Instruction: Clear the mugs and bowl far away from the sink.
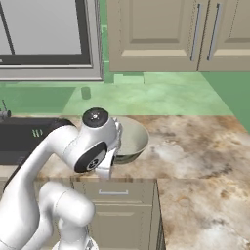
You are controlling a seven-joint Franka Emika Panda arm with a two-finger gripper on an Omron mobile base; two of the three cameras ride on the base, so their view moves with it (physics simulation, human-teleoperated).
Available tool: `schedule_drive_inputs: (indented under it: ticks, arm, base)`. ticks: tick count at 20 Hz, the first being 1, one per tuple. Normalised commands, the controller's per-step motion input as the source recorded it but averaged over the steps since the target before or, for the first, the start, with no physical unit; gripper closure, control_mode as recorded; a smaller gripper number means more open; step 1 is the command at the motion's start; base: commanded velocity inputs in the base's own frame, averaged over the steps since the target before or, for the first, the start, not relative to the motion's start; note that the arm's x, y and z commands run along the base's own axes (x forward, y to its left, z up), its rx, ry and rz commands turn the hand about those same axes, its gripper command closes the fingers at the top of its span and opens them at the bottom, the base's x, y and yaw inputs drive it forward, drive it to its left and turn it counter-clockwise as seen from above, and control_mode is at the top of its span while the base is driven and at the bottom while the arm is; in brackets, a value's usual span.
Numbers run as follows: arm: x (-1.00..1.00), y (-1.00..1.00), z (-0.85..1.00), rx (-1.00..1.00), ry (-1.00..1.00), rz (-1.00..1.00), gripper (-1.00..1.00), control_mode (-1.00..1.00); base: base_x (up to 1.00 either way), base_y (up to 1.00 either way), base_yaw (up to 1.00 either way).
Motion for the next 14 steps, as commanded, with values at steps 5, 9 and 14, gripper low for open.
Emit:
schedule_drive_inputs:
  ticks: [5,9,14]
  arm:
    - [-0.34,0.08,0.3,0.0,0.0,-0.16,1.0,-1.0]
    - [-0.14,0.21,0.07,-0.03,0.06,-0.01,1.0,-1.0]
    - [-0.02,0.32,0.57,-0.16,0.05,0.0,1.0,-1.0]
  base:
    - [0.0,0.0,0.0]
    - [0.0,0.0,0.0]
    - [0.0,0.0,0.0]
